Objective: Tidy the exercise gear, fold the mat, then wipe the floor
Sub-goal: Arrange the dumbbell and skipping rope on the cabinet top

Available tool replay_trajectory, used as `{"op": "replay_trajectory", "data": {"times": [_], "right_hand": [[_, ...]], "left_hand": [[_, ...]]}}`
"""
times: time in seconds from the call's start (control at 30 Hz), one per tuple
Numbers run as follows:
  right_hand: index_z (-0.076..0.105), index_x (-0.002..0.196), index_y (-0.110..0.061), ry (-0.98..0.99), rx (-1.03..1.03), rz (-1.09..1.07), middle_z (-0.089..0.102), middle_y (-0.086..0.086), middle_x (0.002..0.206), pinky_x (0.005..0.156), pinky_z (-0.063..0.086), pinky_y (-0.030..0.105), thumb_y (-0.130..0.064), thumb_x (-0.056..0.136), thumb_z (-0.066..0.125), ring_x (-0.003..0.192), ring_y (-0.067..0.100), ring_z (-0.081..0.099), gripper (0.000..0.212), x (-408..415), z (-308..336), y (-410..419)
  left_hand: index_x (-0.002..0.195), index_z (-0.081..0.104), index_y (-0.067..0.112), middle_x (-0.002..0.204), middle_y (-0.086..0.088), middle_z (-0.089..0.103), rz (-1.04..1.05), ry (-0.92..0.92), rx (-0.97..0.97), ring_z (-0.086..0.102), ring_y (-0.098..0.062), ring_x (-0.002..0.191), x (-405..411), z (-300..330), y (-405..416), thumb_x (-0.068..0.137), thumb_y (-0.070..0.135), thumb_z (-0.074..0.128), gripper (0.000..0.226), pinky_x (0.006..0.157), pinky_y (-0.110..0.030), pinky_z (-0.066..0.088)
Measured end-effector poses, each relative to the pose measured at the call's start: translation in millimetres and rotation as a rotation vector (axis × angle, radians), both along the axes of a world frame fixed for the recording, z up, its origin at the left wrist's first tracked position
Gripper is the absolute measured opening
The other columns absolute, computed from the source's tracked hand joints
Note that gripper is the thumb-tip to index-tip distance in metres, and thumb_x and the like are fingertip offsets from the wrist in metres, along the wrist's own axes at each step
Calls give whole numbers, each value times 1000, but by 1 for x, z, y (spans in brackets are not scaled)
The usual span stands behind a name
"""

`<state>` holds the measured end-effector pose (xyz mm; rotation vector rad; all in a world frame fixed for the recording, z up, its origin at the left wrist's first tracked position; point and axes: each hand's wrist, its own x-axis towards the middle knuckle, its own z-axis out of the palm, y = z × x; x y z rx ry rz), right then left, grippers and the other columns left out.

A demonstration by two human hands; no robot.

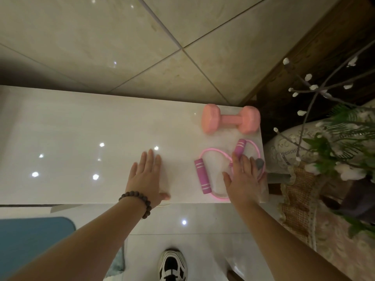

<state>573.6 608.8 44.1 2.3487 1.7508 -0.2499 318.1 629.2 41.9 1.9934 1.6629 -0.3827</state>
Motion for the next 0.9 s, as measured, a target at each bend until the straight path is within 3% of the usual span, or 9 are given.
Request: {"op": "replay_trajectory", "data": {"times": [0.13,0.27,0.43,0.9], "right_hand": [[2,150,-29,0,-55,41,11,3,158,115,5,58,-48,96,30,146,26,1,64,-9,20,-4],[11,150,-26,70,-67,77,17,3,157,114,15,56,-45,97,31,146,22,7,60,-30,54,-13],[22,149,-17,152,-14,124,23,9,155,117,13,49,-37,98,36,144,26,15,57,-74,120,-31],[23,148,-18,267,-165,481,16,4,157,119,6,41,-37,100,28,146,19,5,52,-238,333,-159]], "left_hand": [[149,-12,15,158,-6,-18,-11,20,-12,-13,-23,146,-6,11,1,82,59,55,104,119,-44,3],[150,-9,16,159,-5,-8,35,9,35,-6,-21,147,-19,47,-5,90,57,40,87,119,-43,2],[151,-2,17,160,-4,3,122,-13,102,1,-20,147,-59,123,-34,93,57,29,77,119,-42,3],[150,14,15,157,-5,19,591,-23,134,13,-22,145,-222,348,-246,92,57,34,75,119,-42,10]]}}
